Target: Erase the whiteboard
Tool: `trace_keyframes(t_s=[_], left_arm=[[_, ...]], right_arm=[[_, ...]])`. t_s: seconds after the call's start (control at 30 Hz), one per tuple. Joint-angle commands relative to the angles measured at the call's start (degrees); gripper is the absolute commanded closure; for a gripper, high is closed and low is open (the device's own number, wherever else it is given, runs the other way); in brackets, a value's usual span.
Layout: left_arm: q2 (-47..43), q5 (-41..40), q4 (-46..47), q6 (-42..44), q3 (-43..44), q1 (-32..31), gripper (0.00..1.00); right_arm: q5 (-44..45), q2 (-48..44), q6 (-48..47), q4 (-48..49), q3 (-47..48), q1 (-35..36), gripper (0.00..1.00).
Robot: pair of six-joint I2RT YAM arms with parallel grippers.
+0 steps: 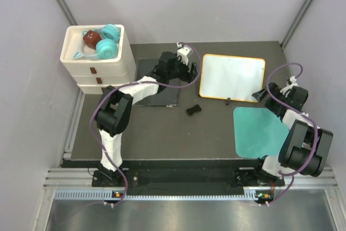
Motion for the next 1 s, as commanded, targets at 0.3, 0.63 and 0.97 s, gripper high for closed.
trace_keyframes(t_s=[0.3, 0.63, 0.97], left_arm=[[8.02, 10.84, 5.93, -4.59, 8.35, 0.44, 0.2], [11.88, 12.77, 4.79, -5.64, 11.77, 0.79, 0.21], [13.99, 15.05, 5.84, -7.58, 12.57, 0.71, 0.25]], right_arm=[[-4.17, 1.41, 3.14, 10.56, 0.18, -0.78, 0.02], [-6.09, 8.09, 6.3, 16.01, 1.93, -1.04, 0.06], [-8.82, 12.58, 10.17, 21.55, 1.76, -1.04, 0.07]])
